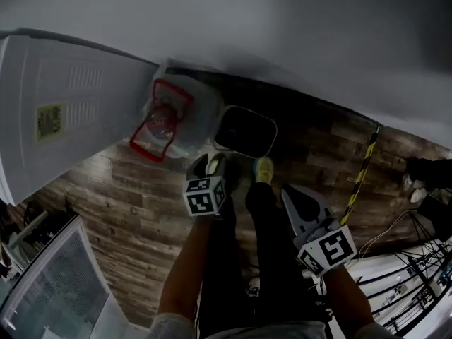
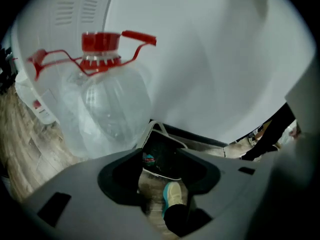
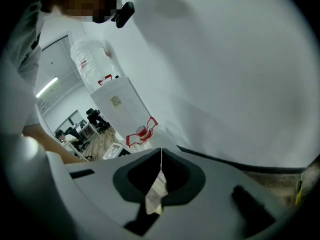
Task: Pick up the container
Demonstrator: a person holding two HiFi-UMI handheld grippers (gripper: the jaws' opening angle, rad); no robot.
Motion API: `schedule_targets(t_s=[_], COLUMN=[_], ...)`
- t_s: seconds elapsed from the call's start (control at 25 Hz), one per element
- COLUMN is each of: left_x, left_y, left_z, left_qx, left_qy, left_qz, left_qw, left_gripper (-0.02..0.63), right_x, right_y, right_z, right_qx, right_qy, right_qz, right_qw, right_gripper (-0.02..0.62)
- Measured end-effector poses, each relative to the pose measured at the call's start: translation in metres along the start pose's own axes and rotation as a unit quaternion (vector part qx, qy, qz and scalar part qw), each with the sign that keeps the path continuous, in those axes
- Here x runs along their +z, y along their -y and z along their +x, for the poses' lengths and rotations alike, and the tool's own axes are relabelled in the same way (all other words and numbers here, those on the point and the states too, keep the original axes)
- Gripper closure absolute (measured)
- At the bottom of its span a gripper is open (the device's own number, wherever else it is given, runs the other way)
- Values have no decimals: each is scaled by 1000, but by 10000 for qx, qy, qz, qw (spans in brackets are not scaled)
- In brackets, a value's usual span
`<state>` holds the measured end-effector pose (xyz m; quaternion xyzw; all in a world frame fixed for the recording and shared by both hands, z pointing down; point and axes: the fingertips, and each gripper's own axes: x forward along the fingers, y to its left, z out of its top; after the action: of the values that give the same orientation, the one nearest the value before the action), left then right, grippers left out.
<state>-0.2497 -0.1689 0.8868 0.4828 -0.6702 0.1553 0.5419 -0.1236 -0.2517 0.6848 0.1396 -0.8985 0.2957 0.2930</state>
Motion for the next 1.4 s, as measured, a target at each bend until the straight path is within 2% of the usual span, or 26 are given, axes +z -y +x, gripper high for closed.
schedule_targets(t_s=[0.2,0.32,0.44,0.56,0.8,0.92,1.0,1.08,1.2,1.28,1.4], left_x=[-33,-43,-41,-50,-42,-44,-44,-37,-25,-22,-28], left_y=[-25,-41,-50,-54,-44,-20,0,17,35,36,34], left_z=[66,98,114,124,133,125,125,138,165,173,166], left_qx=[16,99,248,263,37,-201,-342,-388,-424,-238,-190], left_qy=[-249,-412,-343,-462,-591,-709,-823,-950,-1160,-1368,-1632], left_qz=[-58,17,91,196,200,673,1201,1549,1817,2031,1995], left_qw=[9997,9991,9991,9984,9980,9950,9888,9826,9756,9693,9660], left_gripper=[399,396,397,398,417,454,489,494,528,566,591], right_x=[-52,-69,-77,-79,-77,-71,-66,-63,-63,-66,-73], right_y=[9,14,22,29,32,25,21,22,30,36,42], right_z=[26,39,45,47,43,36,31,29,22,16,2], right_qx=[88,70,10,-36,-132,-109,-90,-105,-254,-389,-566], right_qy=[-149,-176,-147,-113,-57,-75,-39,24,136,208,272], right_qz=[179,327,448,508,567,482,474,436,459,541,678], right_qw=[9997,9993,9989,9986,9983,9988,9988,9990,9985,9976,9957], right_gripper=[570,569,569,569,569,570,569,569,569,570,570])
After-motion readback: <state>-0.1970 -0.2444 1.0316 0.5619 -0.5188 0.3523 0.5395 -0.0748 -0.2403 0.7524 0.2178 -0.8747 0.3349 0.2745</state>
